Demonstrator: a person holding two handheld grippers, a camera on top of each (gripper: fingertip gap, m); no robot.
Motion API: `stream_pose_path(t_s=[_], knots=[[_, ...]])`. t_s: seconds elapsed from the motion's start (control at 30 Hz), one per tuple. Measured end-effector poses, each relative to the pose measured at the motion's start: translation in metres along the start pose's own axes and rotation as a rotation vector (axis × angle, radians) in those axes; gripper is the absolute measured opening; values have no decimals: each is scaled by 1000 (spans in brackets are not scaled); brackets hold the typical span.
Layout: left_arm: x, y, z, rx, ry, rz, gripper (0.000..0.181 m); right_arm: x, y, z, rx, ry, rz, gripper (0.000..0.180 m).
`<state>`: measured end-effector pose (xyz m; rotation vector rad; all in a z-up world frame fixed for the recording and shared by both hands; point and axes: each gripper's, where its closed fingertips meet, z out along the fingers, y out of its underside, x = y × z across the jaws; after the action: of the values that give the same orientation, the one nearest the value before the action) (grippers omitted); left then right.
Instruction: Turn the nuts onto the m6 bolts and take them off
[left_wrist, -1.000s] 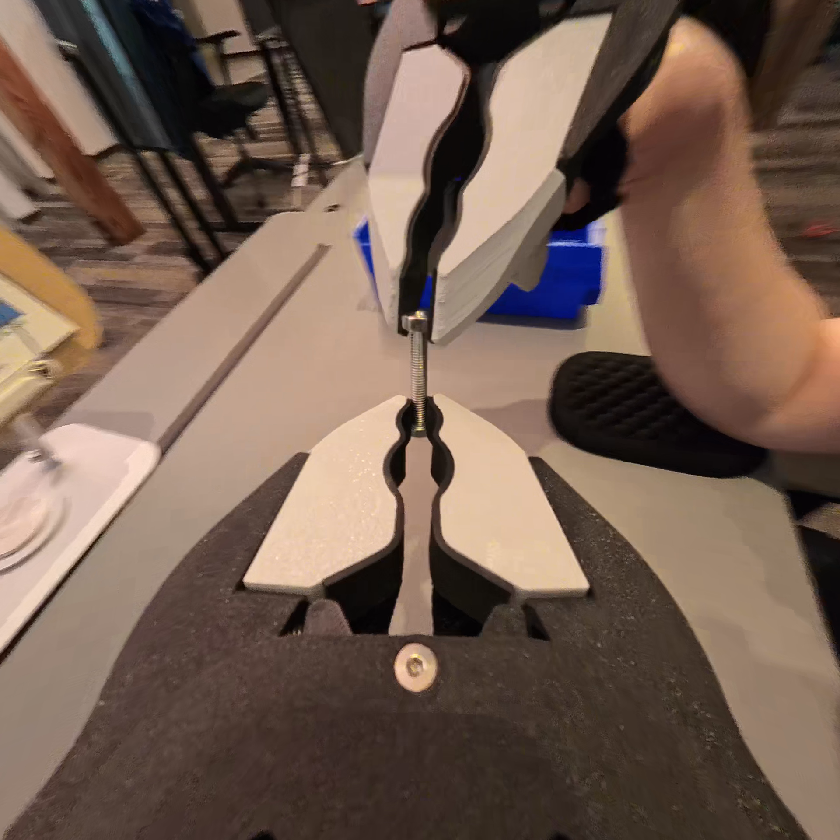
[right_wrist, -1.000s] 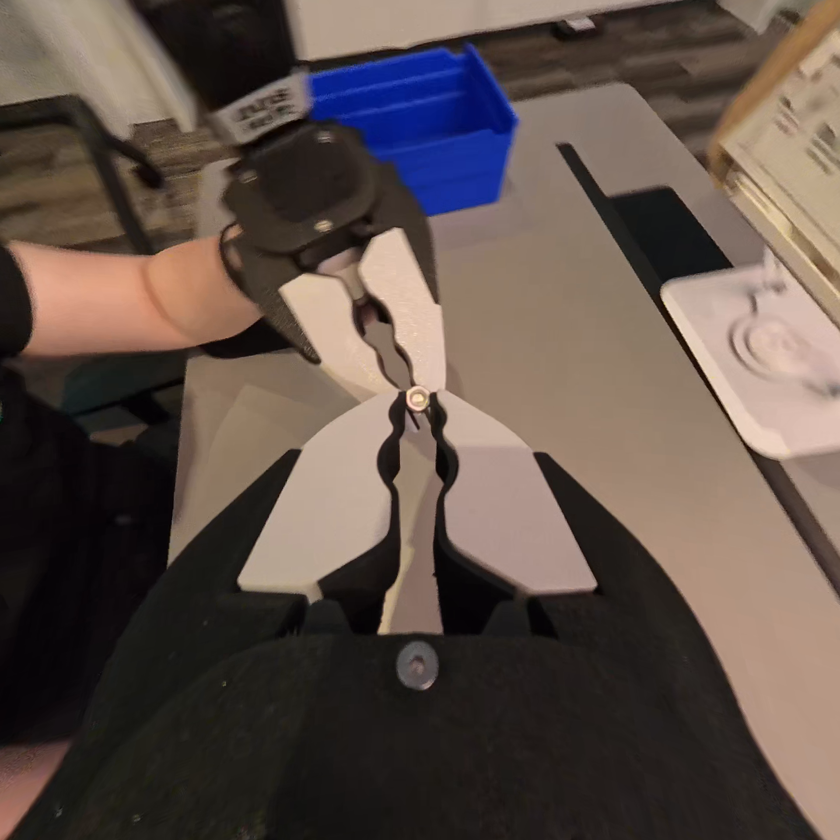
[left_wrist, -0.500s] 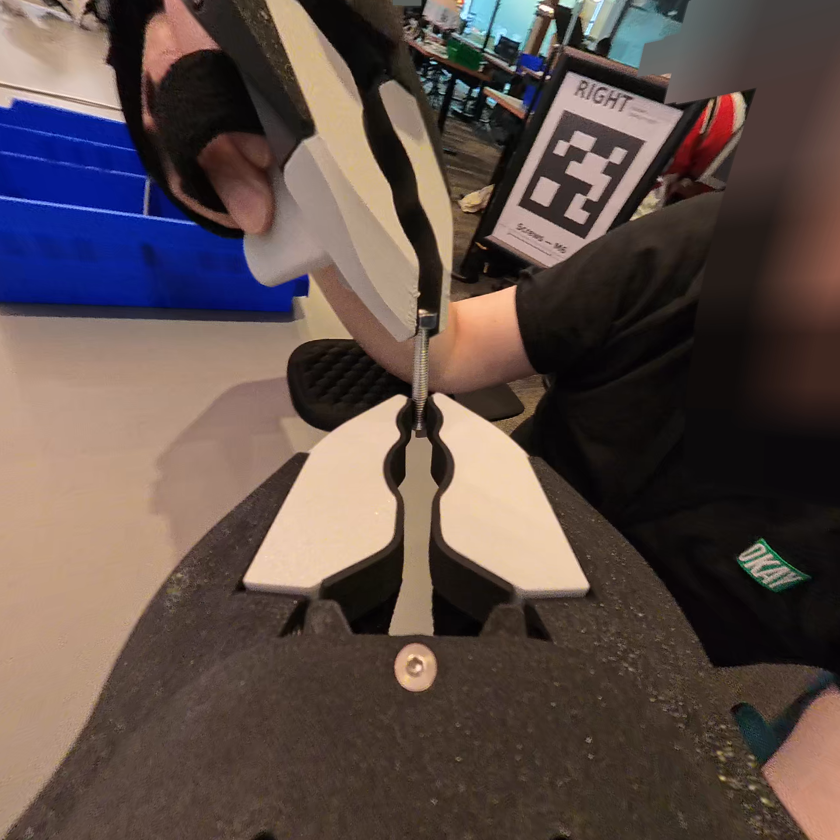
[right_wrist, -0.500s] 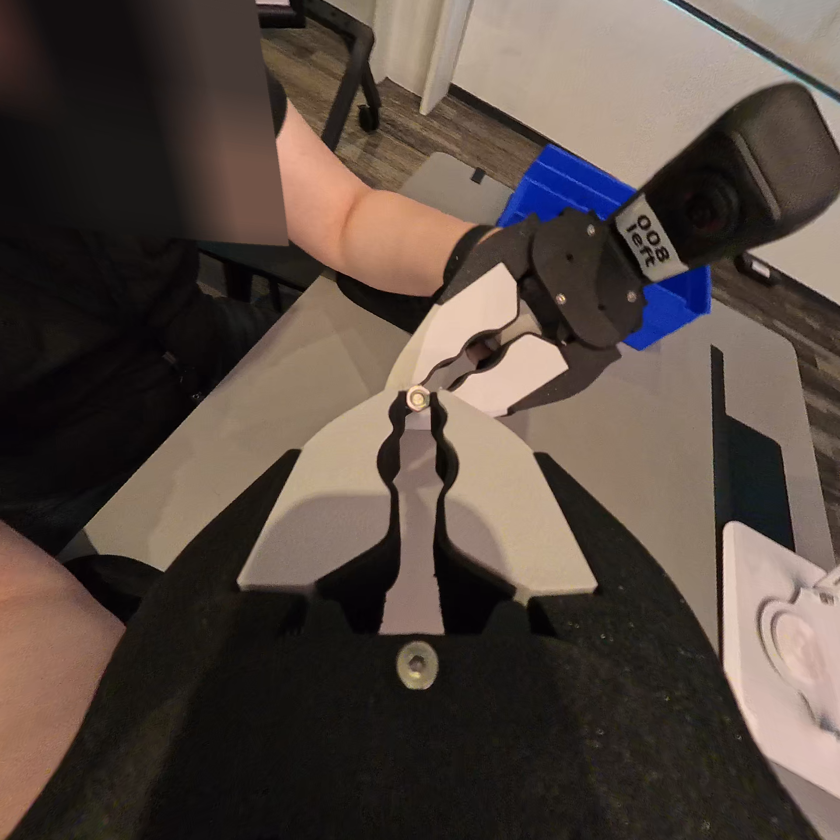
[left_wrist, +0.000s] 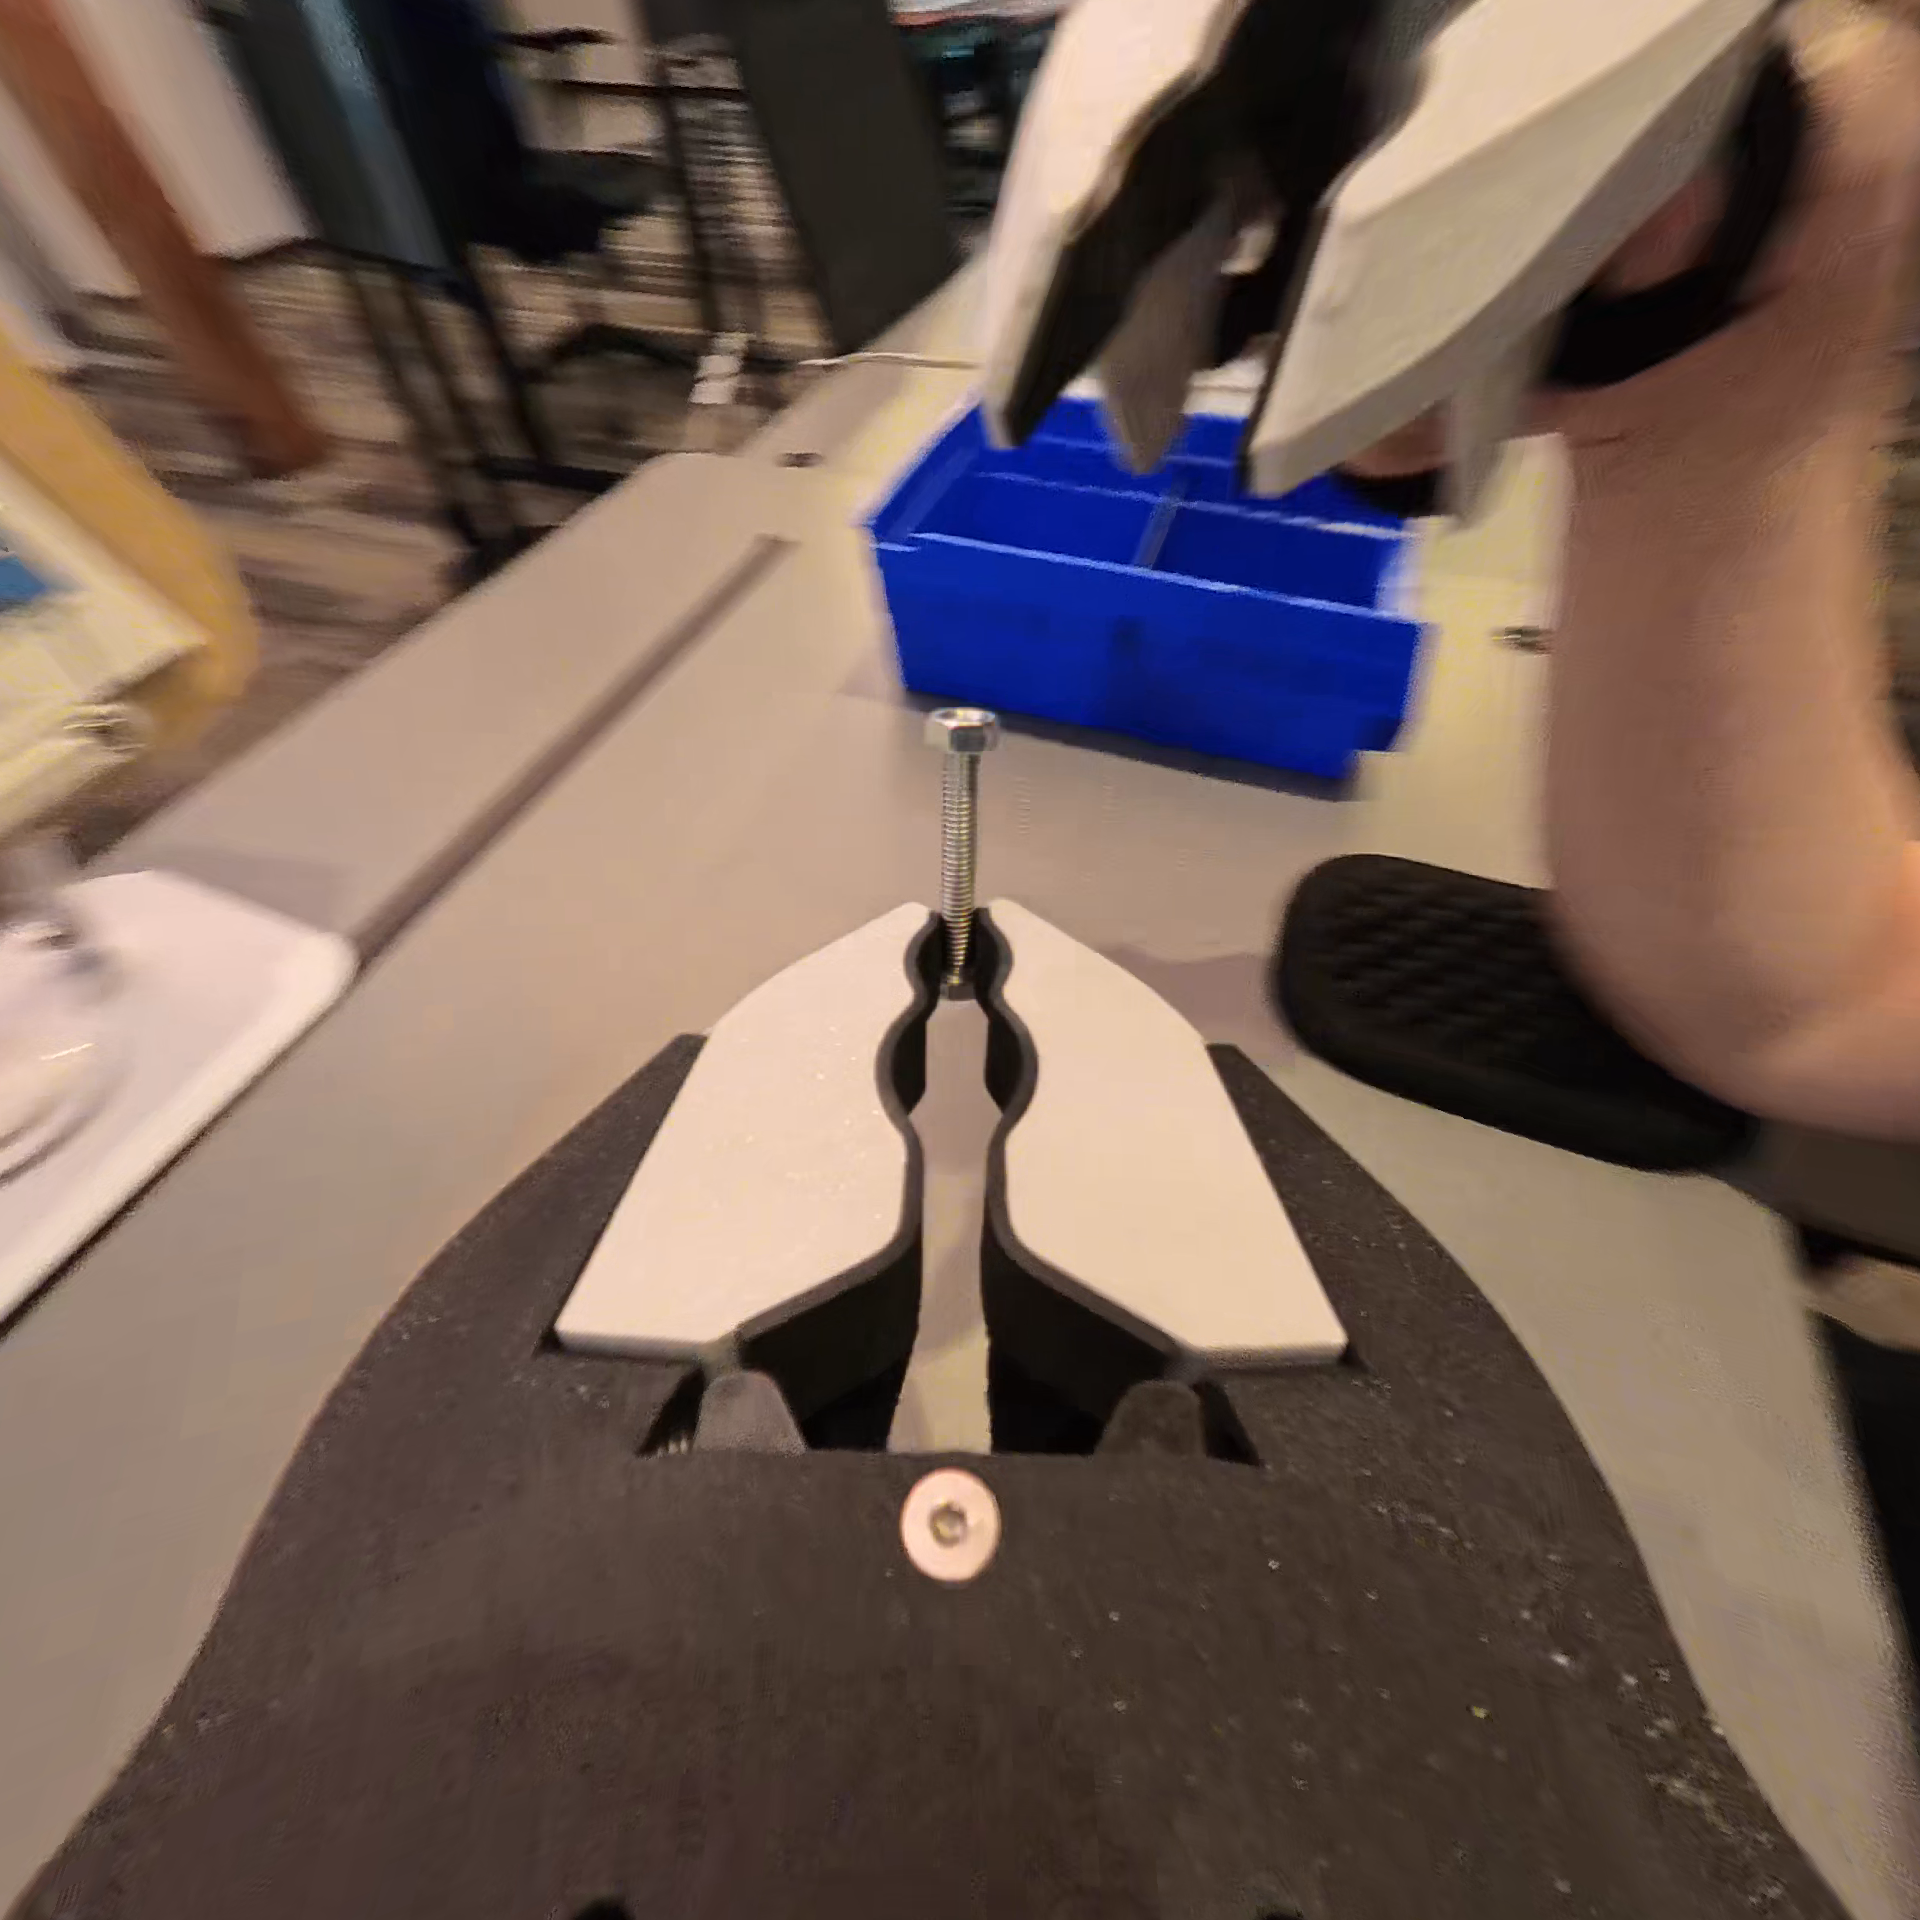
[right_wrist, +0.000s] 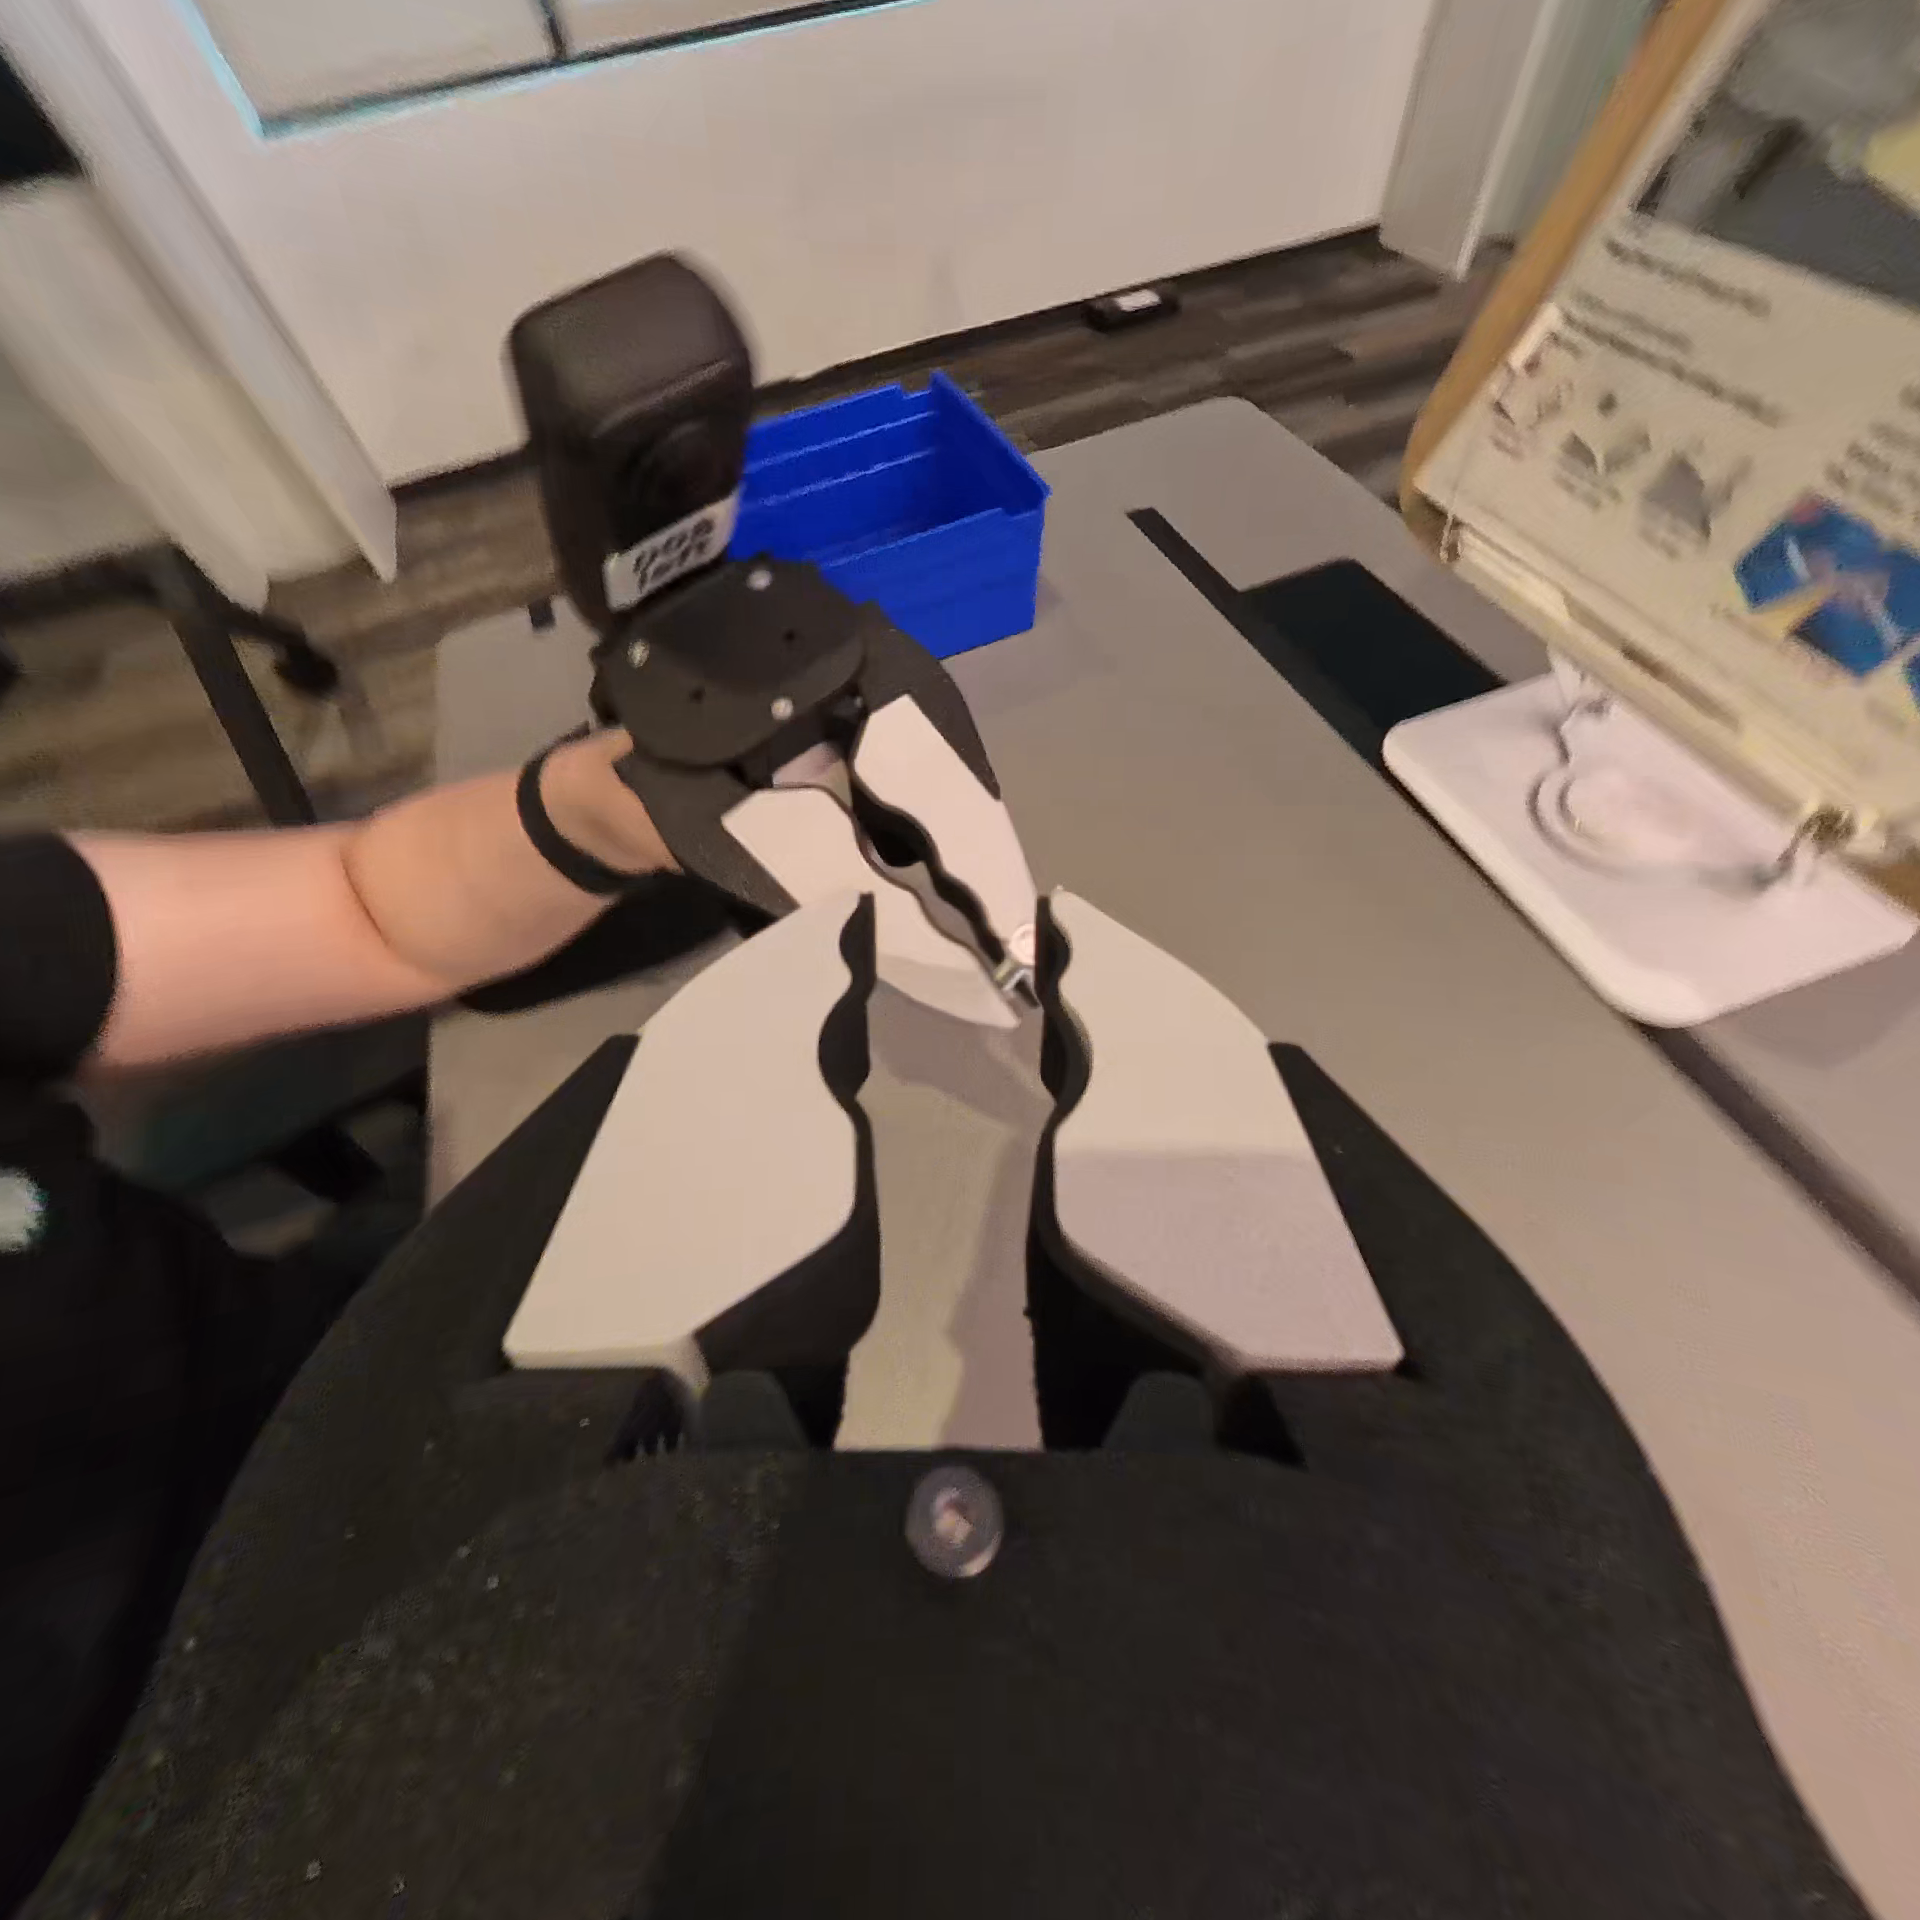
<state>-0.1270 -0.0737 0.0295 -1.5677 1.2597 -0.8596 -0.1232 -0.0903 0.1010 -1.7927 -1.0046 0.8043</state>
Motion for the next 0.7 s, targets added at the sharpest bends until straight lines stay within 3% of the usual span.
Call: stream_pose_path(t_s=[0.1,0.23,0.5,0.6,0.7], knots=[[-19,3,0,-22,-182,79,5,17,7,8,-36,122,152,25],[-27,7,2,-64,-286,134,5,29,20,23,-111,208,180,29],[-26,9,4,-75,-282,141,5,39,32,35,-168,219,199,27],[-25,9,4,-76,-276,146,5,34,34,36,-177,175,192,11],[-21,9,4,-82,-251,153,5,30,35,35,-189,137,181,10]])
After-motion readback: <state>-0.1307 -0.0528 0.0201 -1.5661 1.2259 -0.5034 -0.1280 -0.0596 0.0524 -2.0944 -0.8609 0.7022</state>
